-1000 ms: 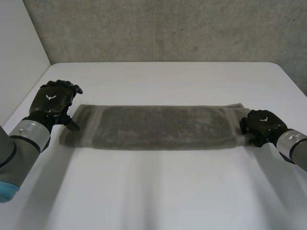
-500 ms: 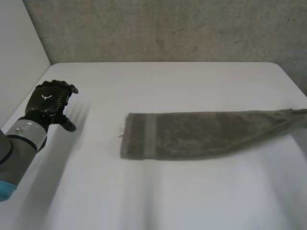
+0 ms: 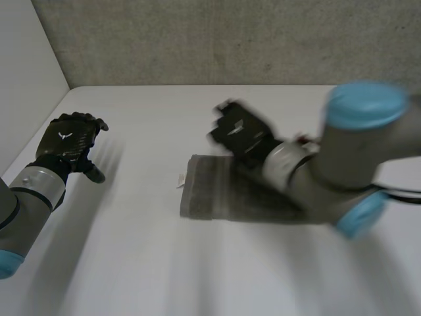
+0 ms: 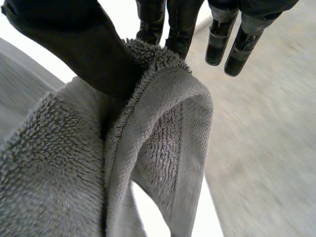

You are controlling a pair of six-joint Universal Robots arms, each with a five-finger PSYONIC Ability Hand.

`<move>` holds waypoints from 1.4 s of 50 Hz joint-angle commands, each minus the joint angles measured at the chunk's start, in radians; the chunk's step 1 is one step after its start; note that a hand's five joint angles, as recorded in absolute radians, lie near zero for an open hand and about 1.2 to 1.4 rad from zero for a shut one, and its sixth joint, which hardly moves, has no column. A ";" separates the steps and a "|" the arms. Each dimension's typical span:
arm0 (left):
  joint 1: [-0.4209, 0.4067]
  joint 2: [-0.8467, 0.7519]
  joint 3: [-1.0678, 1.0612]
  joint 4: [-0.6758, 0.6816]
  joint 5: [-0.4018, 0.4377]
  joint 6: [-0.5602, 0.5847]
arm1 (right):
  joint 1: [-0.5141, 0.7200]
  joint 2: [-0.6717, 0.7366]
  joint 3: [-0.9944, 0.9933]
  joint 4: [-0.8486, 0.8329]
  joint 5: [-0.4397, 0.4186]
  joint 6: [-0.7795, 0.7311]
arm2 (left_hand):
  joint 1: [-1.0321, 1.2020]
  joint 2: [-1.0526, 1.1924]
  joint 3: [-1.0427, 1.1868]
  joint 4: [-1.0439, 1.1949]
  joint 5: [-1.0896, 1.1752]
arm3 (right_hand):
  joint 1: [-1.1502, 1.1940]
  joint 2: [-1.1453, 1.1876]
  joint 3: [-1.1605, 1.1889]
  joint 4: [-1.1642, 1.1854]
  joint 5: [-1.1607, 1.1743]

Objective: Fold the towel.

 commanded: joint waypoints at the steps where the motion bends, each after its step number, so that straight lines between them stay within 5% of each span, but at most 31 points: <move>1: -0.005 -0.012 0.001 0.001 0.000 0.001 | 0.142 0.201 -0.061 -0.024 0.066 -0.077 | -0.095 -0.059 -0.052 -0.059 -0.018 | -0.390 -0.391 -0.044 -0.076 -0.401; 2: -0.005 -0.012 0.001 0.001 0.000 0.001 | 0.142 0.201 -0.062 -0.024 0.066 -0.077 | -0.095 -0.059 -0.052 -0.059 -0.018 | -0.395 -0.396 -0.044 -0.076 -0.405; 3: -0.006 -0.015 -0.001 0.001 0.000 0.001 | 0.148 0.217 -0.062 -0.027 0.095 -0.091 | -0.098 -0.062 -0.052 -0.059 -0.020 | -1.084 -1.084 -0.044 -0.076 -1.094; 4: -0.008 -0.017 0.001 0.001 0.000 0.002 | 0.150 0.217 -0.057 -0.027 0.127 -0.097 | -0.098 -0.062 -0.052 -0.059 -0.021 | -1.148 -1.149 -0.044 -0.076 -1.158; 11: -0.020 -0.020 0.011 0.001 0.008 0.001 | 0.125 0.072 0.024 -0.030 0.167 -0.007 | -0.101 -0.065 -0.052 -0.059 -0.023 | -1.148 -1.149 -0.044 -0.076 -1.158; 18: -0.139 -0.020 0.080 0.001 0.006 -0.010 | -0.016 -0.133 0.169 -0.033 0.163 0.225 | -0.098 -0.062 -0.052 -0.059 -0.021 | -1.148 -1.149 -0.044 -0.076 -1.158; 26: -0.326 -0.047 0.168 -0.002 0.005 -0.088 | -0.278 -0.308 0.481 -0.038 0.019 0.348 | -0.089 -0.054 -0.052 -0.059 -0.012 | -1.148 -1.149 -0.044 -0.076 -1.158; 33: -0.486 -0.184 0.278 -0.010 0.006 -0.194 | -0.422 -0.319 0.612 -0.046 -0.095 0.348 | -0.078 -0.042 -0.052 -0.059 0.000 | -1.148 -1.149 -0.044 -0.076 -1.158; 38: -0.525 -0.299 0.355 -0.013 0.000 -0.197 | -0.468 -0.306 0.656 -0.092 -0.134 0.348 | -0.072 -0.036 -0.052 -0.059 0.006 | -1.148 -1.149 -0.044 -0.076 -1.158; 55: -0.528 -0.488 0.481 -0.010 -0.032 -0.189 | -0.493 -0.214 0.707 -0.236 -0.129 0.346 | -0.042 -0.007 -0.052 -0.059 0.035 | -0.809 -0.810 -0.044 -0.076 -0.819; 70: -0.425 -0.488 0.467 -0.044 -0.251 -0.121 | -0.490 -0.203 0.727 -0.263 -0.114 0.345 | -0.016 0.020 -0.052 -0.059 0.062 | -0.671 -0.672 -0.044 -0.076 -0.681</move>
